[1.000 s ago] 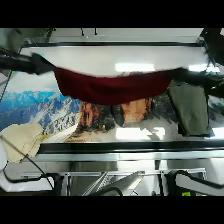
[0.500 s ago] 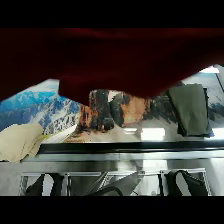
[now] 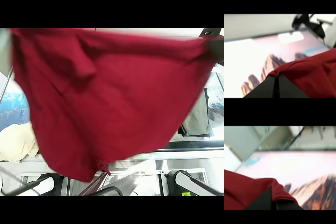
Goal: Fold the shirts.
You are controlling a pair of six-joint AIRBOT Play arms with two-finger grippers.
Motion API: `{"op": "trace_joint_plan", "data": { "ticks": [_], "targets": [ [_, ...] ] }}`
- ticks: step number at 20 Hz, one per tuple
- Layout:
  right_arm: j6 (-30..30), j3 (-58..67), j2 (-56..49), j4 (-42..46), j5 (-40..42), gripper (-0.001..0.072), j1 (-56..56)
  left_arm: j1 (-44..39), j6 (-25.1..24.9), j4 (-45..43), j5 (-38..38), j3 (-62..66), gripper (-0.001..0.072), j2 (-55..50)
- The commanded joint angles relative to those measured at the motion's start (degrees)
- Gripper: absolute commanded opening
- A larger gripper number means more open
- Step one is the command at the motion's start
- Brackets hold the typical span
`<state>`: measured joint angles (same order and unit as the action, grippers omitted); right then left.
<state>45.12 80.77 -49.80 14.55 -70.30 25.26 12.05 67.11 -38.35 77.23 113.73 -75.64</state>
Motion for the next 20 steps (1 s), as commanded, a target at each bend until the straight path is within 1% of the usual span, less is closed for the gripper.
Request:
{"op": "trace_joint_plan", "data": {
  "ticks": [1, 3, 5, 7, 9, 12, 15, 17, 20],
  "targets": [
    [-1.0, -9.3, -11.1, 8.6, 8.9, 0.0020, -12.3, -11.4, 2.1, -15.4, 0.4, 0.3, 0.0011, -17.0],
    [-1.0, -10.6, -19.4, 10.1, 13.2, 0.0020, -14.9, -12.5, 3.7, -22.3, -1.5, 0.3, 0.0011, -24.4],
    [-1.0, -9.7, -28.0, 9.5, 18.4, 0.0020, -14.8, -11.6, 5.4, -26.6, -5.9, 0.3, 0.0011, -29.5],
    [-0.1, -4.4, -35.5, 9.2, 18.8, 0.0019, -13.1, -9.2, 6.2, -26.6, -7.4, 0.3, 0.0011, -32.6],
    [2.7, 2.7, -40.5, 9.2, 17.3, 0.0019, -11.8, -6.8, 6.7, -26.7, -6.2, 1.4, 0.0011, -34.7],
    [6.1, 10.7, -42.7, 9.3, 14.1, 0.0020, -10.8, -4.4, 6.9, -26.6, -5.7, 4.9, 0.0011, -35.5],
    [9.1, 12.3, -42.6, 11.4, 9.7, 0.0020, -10.1, -4.0, 5.6, -26.6, -4.3, 3.8, 0.0011, -35.5],
    [11.2, 12.2, -42.6, 16.5, 5.5, 0.0020, -10.1, -4.0, 4.3, -26.7, -2.9, 0.7, 0.0012, -35.5],
    [14.4, 11.7, -42.6, 24.2, 2.9, 0.0019, -10.8, -4.4, 4.2, -30.2, -1.0, -1.7, 0.0012, -35.5]
  ]
}}
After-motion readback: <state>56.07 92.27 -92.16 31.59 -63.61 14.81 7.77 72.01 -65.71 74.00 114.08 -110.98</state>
